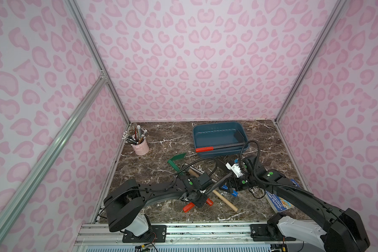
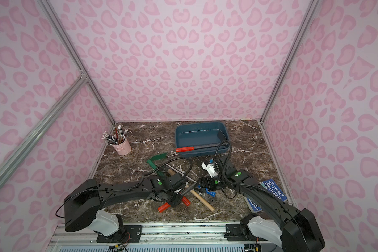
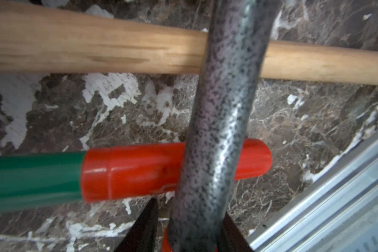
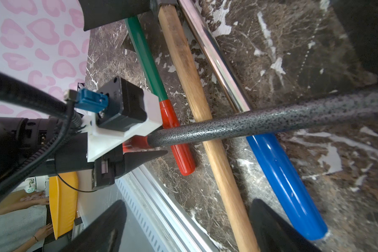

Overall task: Put the small hoe into the storage box
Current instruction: Pick up the hoe from the center of the board.

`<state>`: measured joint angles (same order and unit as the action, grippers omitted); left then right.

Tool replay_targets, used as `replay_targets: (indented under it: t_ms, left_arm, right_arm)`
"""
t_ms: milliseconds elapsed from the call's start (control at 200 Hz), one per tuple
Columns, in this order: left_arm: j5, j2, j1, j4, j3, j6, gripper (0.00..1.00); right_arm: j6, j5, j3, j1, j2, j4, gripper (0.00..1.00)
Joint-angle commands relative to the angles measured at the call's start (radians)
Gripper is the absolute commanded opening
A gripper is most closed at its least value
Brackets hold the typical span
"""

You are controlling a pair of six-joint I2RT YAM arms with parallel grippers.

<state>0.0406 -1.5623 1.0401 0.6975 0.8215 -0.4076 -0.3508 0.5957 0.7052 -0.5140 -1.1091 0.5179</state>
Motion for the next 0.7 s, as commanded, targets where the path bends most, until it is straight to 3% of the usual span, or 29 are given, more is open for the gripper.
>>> replay_targets:
  t_ms: [0,695]
  left_arm:
    - [-0.005,0.011,0.001,-0.005,-0.005,-0.011,0.45]
    - [-0.013,-0.022,0.012,-0.023,-0.002,-0.005,0.38]
  right_arm:
    - [0.0,-0.011,0.001,0.0,0.002,-0.016,0.93]
    - [-0.008,-0.029,-0.01,0.0,0.007,-0.024,0.93]
